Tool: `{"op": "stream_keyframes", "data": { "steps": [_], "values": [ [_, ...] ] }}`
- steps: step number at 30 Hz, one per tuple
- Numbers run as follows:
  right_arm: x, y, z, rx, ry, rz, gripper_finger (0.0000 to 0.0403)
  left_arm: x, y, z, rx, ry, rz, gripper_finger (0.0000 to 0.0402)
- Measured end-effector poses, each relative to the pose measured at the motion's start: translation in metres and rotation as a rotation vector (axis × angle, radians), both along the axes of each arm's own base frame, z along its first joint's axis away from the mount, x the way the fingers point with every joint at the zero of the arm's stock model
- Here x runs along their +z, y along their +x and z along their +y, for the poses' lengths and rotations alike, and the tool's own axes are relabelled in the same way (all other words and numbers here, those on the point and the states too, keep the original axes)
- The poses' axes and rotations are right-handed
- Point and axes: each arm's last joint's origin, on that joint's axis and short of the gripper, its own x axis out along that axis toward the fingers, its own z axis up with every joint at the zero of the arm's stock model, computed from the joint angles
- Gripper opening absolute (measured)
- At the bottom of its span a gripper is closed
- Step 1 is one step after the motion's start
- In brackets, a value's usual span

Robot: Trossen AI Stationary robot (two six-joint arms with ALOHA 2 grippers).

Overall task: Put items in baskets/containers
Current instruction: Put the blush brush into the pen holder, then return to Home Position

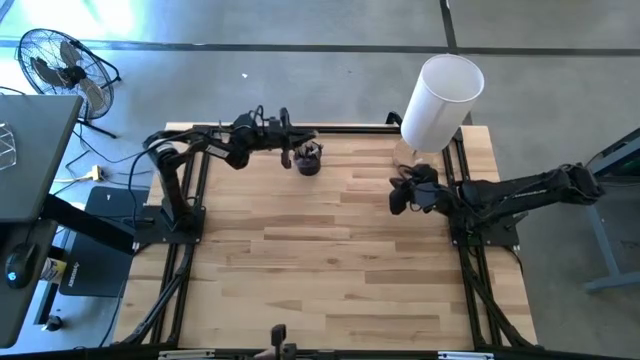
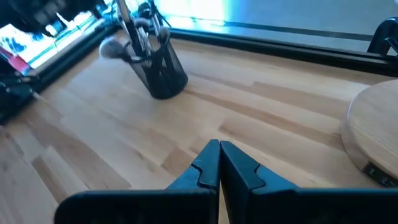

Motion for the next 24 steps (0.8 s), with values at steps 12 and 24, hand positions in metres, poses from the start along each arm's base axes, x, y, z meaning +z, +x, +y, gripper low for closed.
{"op": "stream_keyframes", "data": {
  "steps": [12, 24],
  "values": [
    [0.004, 0.003, -0.006, -0.032, 0.004, -0.061, 0.0002, -0.020, 0.003, 0.003, 0.013, -0.090, 0.109, 0.0070],
    [0.004, 0.002, -0.012, -0.004, -0.023, -0.010, 0.0002, -0.007, 0.000, 0.000, -0.024, -0.086, 0.120, 0.0185]
  ]
}}
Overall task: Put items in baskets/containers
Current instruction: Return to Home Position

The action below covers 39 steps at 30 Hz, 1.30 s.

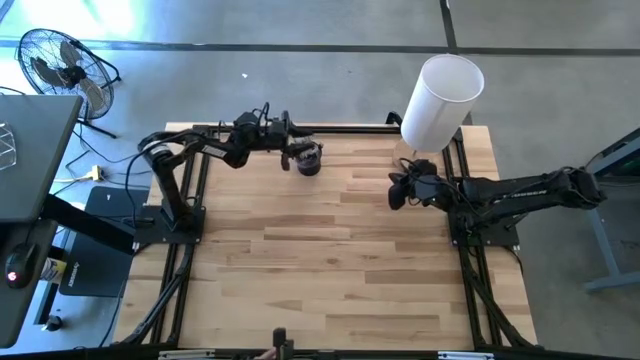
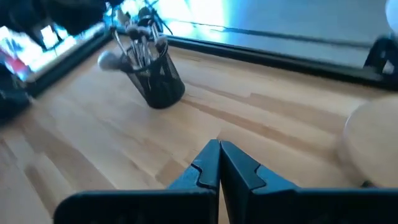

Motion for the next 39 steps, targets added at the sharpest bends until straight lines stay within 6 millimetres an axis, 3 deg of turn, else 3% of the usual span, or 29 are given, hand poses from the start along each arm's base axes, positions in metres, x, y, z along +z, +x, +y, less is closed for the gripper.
{"op": "stream_keyframes", "data": {
  "steps": [6, 9, 15, 23, 30, 39],
  "values": [
    [0.000, 0.000, 0.000, 0.062, -0.073, 0.066, 0.0001, 0.028, -0.008, -0.008, -0.004, -0.010, 0.011, 0.0192],
    [0.000, 0.001, 0.003, 0.180, -0.126, 0.135, 0.0002, 0.039, -0.012, -0.017, 0.022, -0.067, 0.073, 0.0193],
    [-0.011, -0.004, 0.016, 0.439, -0.146, 0.260, 0.0001, 0.052, -0.006, -0.063, 0.086, -0.011, 0.255, 0.0167],
    [-0.048, -0.034, 0.021, 0.576, -0.163, 0.011, 0.0001, 0.052, 0.009, -0.114, 0.015, -0.065, 0.337, 0.0014],
    [-0.058, -0.060, 0.022, 0.643, -0.164, -0.123, 0.0000, 0.053, 0.008, -0.143, -0.007, -0.164, 0.409, 0.0003],
    [-0.054, -0.078, 0.022, 0.651, -0.262, -0.322, 0.0000, 0.075, -0.002, -0.169, -0.003, -0.174, 0.354, 0.0001]
  ]
}}
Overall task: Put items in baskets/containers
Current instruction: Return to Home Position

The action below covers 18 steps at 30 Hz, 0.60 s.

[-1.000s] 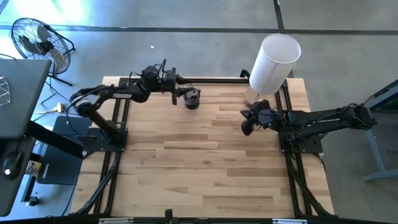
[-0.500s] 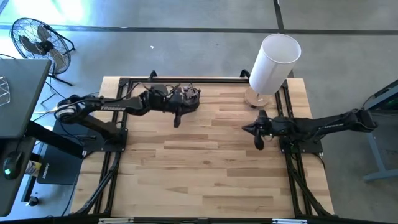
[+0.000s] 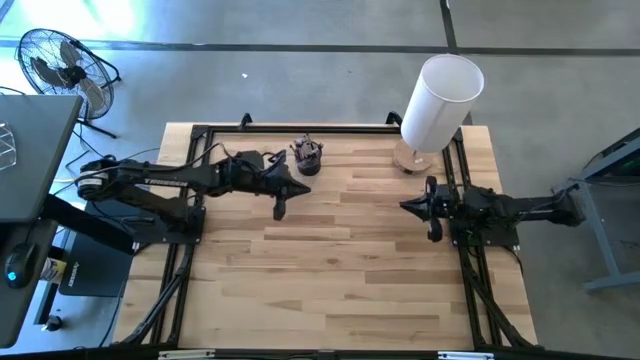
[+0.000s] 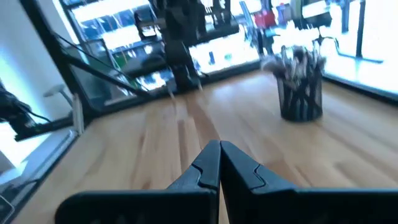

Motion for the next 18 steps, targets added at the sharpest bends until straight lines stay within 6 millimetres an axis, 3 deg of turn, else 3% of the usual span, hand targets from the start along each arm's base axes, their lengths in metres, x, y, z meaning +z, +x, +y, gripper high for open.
{"op": "stream_keyframes", "data": {
  "steps": [9, 13, 18],
  "values": [
    [0.005, -0.005, 0.001, 0.060, -0.036, -0.063, 0.0000, 0.008, -0.025, -0.006, -0.035, -0.074, -0.051, 0.0000],
    [0.005, -0.005, 0.001, 0.057, 0.009, -0.066, 0.0000, 0.012, -0.047, -0.009, -0.016, -0.065, -0.122, 0.0000],
    [0.005, -0.005, 0.001, 0.052, 0.006, -0.062, 0.0000, 0.001, -0.078, -0.014, -0.007, -0.020, -0.160, 0.0000]
  ]
}}
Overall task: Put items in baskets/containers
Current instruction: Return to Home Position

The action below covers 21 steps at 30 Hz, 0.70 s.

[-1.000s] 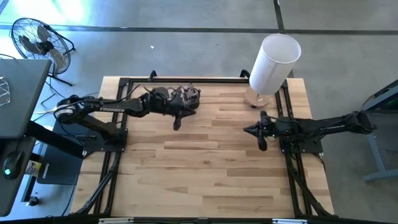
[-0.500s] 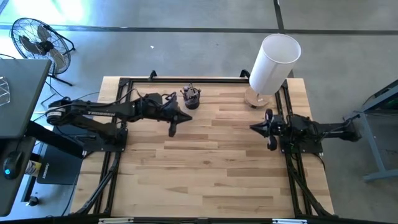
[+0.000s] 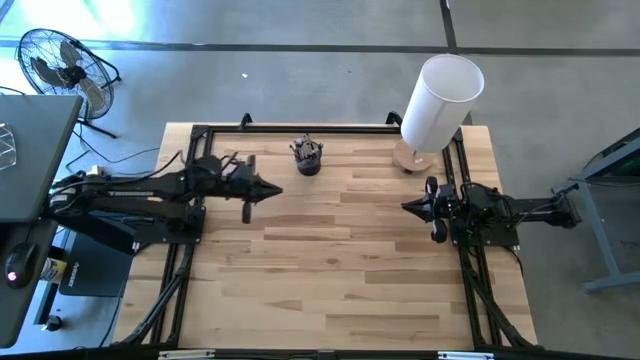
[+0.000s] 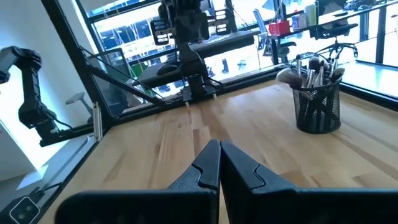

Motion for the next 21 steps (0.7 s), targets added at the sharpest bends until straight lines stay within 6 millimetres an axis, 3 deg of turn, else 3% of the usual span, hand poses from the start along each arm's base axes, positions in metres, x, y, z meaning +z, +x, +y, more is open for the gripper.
{"op": "stream_keyframes", "data": {
  "steps": [12, 21],
  "values": [
    [0.000, 0.000, 0.000, 0.003, -0.001, -0.003, 0.0000, -0.045, -0.059, -0.012, -0.021, -0.014, -0.089, 0.0000],
    [0.000, 0.000, 0.000, 0.003, -0.001, -0.002, 0.0000, -0.064, -0.083, -0.031, -0.030, 0.053, -0.090, 0.0000]
  ]
}}
